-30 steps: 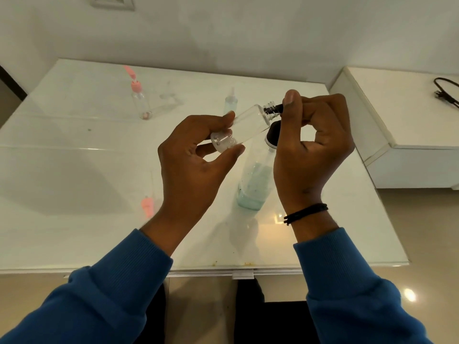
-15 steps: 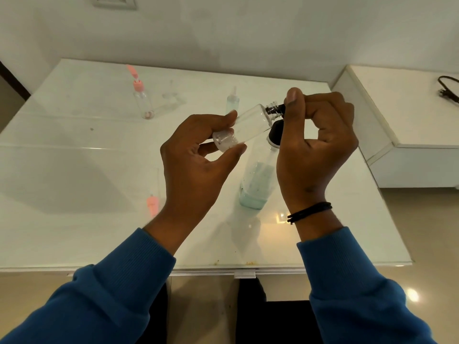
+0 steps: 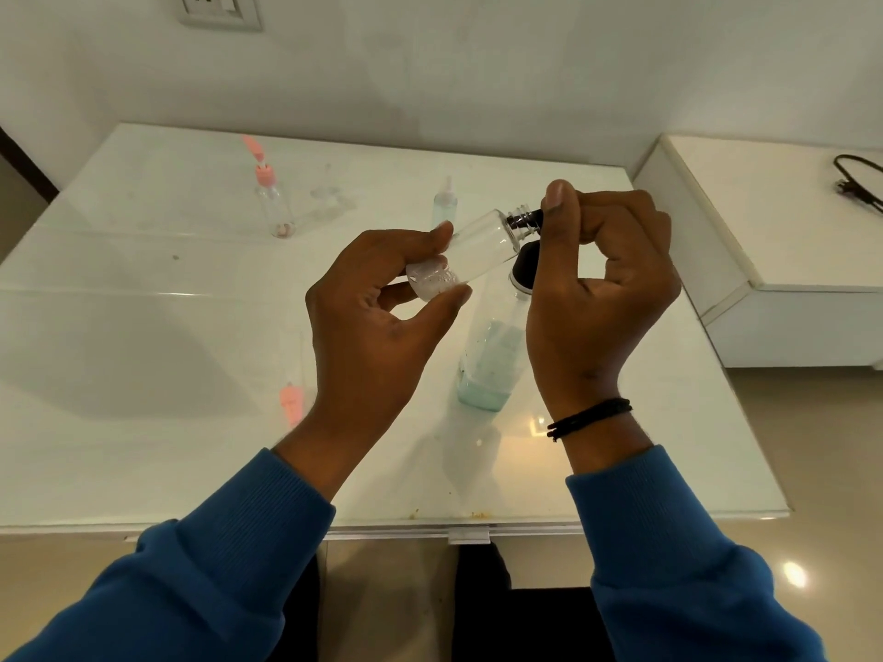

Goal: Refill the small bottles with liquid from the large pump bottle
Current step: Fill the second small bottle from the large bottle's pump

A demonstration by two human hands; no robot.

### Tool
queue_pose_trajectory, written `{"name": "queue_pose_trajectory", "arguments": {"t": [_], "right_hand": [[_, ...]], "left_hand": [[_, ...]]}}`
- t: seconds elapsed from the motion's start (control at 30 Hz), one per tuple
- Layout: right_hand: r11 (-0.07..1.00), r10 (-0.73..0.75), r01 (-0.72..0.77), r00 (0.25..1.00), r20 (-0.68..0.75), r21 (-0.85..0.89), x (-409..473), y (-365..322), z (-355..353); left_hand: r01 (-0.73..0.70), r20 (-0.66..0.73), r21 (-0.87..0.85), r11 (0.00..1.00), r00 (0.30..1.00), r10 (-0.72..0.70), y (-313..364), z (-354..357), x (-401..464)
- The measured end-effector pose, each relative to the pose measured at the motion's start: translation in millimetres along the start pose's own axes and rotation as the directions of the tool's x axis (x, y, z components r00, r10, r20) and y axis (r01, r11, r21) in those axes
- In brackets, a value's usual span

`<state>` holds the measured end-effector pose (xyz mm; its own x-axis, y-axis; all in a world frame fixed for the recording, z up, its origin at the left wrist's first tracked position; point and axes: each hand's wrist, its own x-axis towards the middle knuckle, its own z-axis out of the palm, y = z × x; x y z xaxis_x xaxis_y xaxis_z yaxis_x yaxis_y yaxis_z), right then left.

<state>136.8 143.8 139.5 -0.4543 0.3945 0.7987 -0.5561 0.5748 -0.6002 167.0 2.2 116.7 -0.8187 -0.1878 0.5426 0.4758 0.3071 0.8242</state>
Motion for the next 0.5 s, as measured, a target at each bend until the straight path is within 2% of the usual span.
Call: {"name": "queue_pose_trajectory", "arguments": {"t": [0.5], "right_hand": [[1.0,-0.006,0.006,1.0,0.004,-0.006,4.7,0.4,0.0]], "left_hand": [[0.025,-0.008,-0.016,1.0,1.0,-0.025,-0.8,1.3,-0.8]]}}
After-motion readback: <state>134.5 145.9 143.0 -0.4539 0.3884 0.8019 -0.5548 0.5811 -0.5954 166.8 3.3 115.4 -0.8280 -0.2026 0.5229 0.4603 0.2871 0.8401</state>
